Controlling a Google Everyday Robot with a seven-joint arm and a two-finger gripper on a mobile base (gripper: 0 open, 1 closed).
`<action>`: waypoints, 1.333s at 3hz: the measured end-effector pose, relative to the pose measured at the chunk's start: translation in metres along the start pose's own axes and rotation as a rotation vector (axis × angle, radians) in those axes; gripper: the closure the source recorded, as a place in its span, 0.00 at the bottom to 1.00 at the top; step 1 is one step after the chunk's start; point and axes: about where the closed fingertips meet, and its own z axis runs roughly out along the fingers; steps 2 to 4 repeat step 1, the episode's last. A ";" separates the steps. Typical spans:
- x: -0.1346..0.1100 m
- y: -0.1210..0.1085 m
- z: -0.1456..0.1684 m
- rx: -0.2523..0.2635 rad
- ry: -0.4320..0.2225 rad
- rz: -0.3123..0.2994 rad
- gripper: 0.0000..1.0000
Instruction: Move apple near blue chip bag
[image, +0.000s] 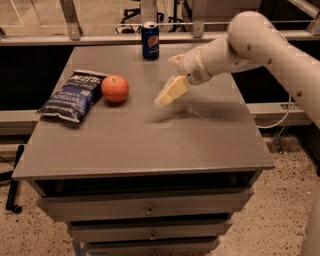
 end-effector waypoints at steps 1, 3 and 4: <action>0.013 -0.005 -0.022 0.031 -0.002 0.019 0.00; 0.013 -0.005 -0.022 0.031 -0.002 0.019 0.00; 0.013 -0.005 -0.022 0.031 -0.002 0.019 0.00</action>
Offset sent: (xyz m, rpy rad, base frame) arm 0.0000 0.0000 0.0000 0.0000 0.0000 0.0000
